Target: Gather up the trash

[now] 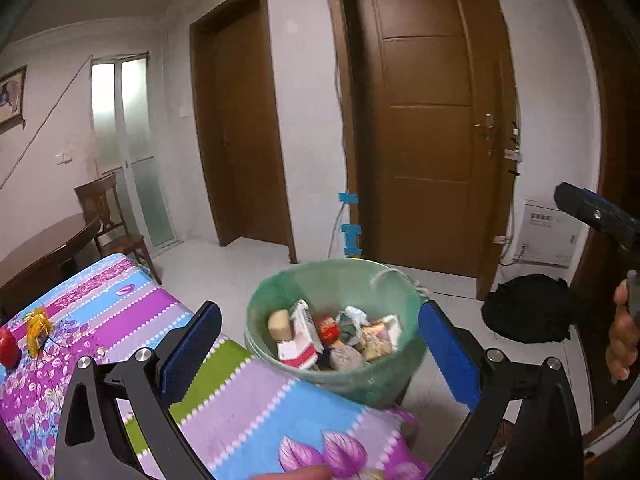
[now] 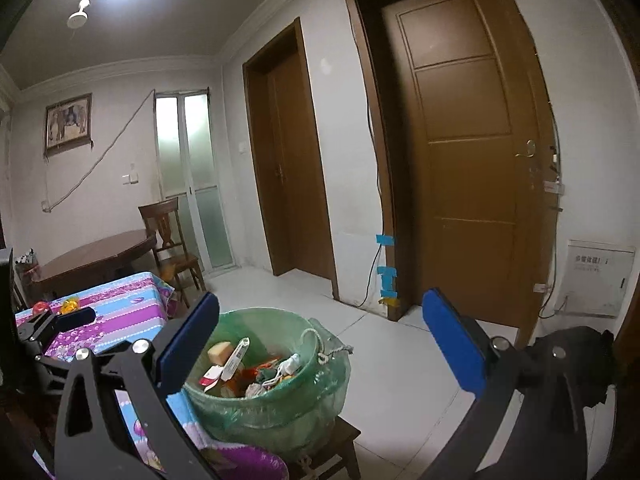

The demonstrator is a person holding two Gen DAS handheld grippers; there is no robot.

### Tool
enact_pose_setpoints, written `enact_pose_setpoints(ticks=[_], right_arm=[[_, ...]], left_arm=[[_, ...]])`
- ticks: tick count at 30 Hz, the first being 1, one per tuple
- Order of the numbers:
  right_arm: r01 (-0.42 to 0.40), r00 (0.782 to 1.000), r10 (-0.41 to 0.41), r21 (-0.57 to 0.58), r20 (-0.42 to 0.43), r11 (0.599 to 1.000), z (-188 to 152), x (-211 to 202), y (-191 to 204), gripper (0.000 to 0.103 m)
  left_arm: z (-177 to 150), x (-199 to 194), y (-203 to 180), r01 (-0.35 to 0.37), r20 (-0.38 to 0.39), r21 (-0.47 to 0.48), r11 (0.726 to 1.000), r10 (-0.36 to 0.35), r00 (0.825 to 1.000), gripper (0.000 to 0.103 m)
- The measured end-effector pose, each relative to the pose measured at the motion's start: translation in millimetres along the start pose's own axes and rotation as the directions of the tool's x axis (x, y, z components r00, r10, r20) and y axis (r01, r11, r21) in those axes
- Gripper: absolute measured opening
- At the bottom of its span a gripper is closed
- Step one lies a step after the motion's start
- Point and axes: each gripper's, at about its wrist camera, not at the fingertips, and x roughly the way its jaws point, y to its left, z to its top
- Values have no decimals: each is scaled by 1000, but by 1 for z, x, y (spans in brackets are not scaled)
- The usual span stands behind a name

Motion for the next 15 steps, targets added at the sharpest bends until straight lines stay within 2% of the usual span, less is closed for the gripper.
enact_pose_setpoints(ticks=[4, 8, 11, 15], right_arm=[[29, 1000, -29, -23, 10, 999, -12, -14, 3, 98], [42, 999, -42, -41, 9, 998, -21, -19, 6, 98], [60, 998, -59, -68, 13, 996, -24, -22, 10, 98], [84, 996, -82, -94, 34, 992, -27, -25, 13, 98]], left_arm=[[-13, -14, -12, -16, 9, 31, 999, 15, 1000, 98], [-19, -18, -15, 33, -5, -14, 999, -33, 999, 98], [-20, -20, -13, 14, 11, -36, 999, -13, 1000, 98], [-17, -23, -16, -9, 20, -1, 1000, 9, 1000, 98]])
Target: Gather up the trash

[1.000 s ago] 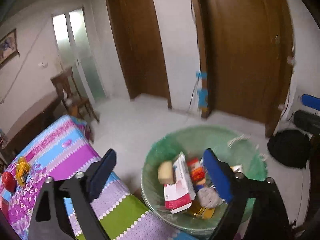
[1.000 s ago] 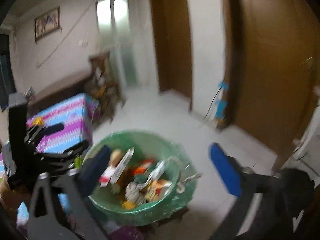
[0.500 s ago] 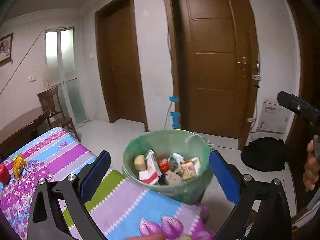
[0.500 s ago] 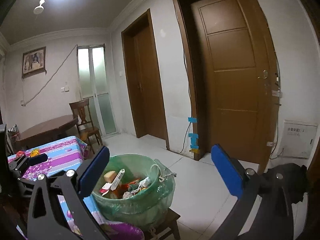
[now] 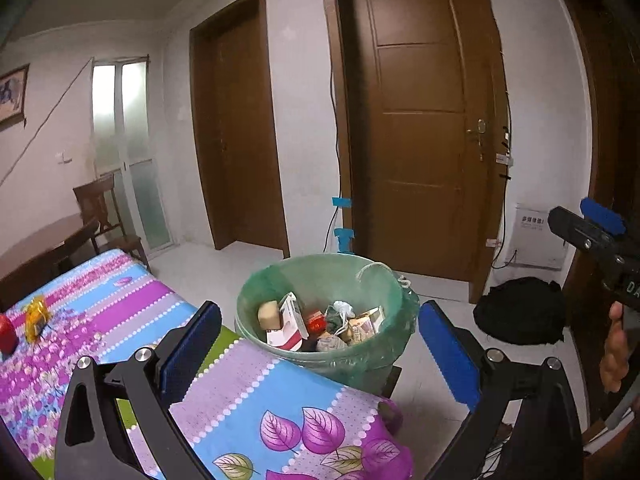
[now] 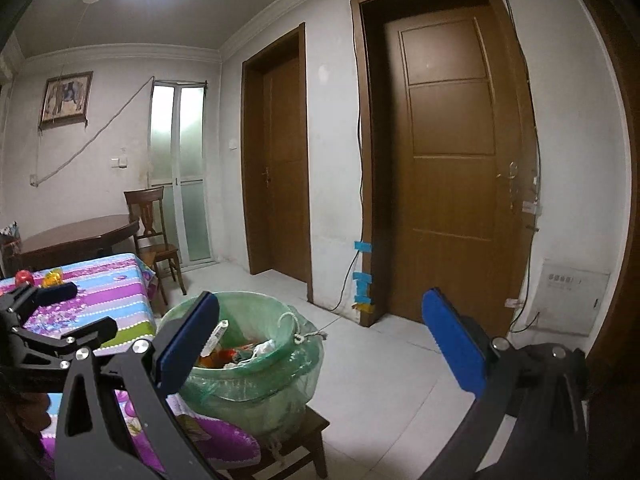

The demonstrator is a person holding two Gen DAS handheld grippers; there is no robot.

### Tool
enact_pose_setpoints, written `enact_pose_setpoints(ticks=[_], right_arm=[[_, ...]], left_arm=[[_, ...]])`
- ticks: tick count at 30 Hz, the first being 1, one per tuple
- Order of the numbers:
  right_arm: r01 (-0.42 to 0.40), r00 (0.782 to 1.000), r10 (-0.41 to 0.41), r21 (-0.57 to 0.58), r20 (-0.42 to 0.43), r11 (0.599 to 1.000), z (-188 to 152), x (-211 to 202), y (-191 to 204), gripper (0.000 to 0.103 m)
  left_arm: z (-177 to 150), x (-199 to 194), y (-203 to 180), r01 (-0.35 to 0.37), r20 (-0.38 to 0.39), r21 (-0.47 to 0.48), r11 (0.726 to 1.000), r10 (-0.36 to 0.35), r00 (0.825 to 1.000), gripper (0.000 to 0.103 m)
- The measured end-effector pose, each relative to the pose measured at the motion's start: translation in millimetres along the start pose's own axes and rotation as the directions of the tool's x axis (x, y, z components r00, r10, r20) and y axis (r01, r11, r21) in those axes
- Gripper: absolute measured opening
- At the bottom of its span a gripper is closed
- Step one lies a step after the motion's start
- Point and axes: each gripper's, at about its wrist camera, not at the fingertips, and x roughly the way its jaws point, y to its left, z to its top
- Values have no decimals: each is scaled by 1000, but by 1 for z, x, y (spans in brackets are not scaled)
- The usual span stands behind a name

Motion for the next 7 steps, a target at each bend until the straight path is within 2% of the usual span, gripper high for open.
enact_pose_setpoints(ticks=[2, 7], right_arm=[[10, 1000, -10, -13, 11, 1000, 0, -2, 1, 98], [23, 1000, -22, -67, 15, 998, -5, -6, 9, 98]], left_arm=[[2, 3, 0, -40, -18, 12, 999, 40, 999, 98], [6, 6, 8, -73, -38, -23, 997, 72, 997, 98]])
